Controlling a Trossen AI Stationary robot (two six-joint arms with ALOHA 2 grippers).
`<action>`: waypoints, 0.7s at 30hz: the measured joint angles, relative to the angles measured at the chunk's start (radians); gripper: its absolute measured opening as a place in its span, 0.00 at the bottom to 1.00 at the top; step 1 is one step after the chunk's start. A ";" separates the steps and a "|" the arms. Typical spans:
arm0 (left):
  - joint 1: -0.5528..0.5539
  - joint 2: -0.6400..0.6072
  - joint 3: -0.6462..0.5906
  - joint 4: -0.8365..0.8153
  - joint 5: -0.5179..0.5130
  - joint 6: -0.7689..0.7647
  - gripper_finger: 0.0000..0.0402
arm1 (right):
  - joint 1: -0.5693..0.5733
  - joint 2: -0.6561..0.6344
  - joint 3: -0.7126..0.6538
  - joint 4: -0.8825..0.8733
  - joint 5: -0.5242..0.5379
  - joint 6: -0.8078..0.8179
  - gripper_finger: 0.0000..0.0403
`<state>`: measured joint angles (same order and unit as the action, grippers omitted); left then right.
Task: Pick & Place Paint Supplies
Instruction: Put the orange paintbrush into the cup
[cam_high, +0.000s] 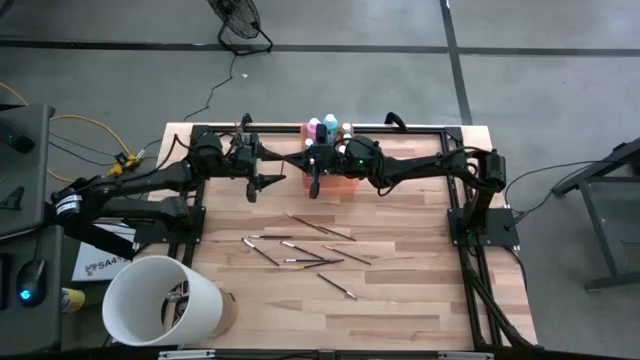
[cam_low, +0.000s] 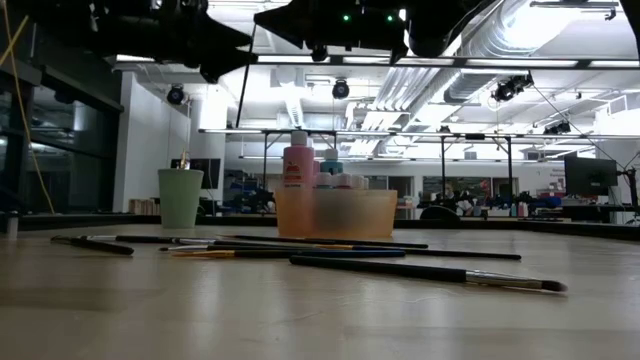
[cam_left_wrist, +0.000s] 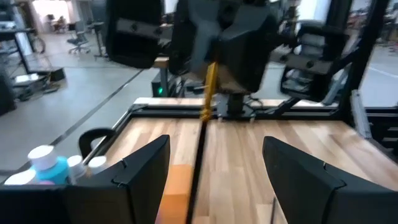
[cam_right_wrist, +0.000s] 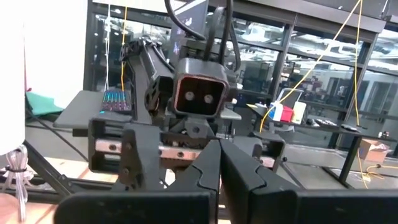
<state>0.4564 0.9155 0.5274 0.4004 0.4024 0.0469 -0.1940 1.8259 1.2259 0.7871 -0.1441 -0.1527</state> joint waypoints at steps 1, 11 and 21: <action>0.000 0.006 0.000 0.000 -0.003 0.000 0.63 | 0.001 0.000 0.000 -0.002 0.003 0.000 0.01; 0.000 0.020 0.000 0.006 -0.004 -0.001 0.50 | 0.004 0.000 0.000 -0.025 0.009 0.002 0.01; 0.000 0.020 0.000 0.006 -0.003 -0.002 0.18 | 0.004 0.000 0.000 -0.024 0.011 0.002 0.01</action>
<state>0.4566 0.9352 0.5274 0.4065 0.3992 0.0452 -0.1898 1.8259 1.2259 0.7635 -0.1329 -0.1509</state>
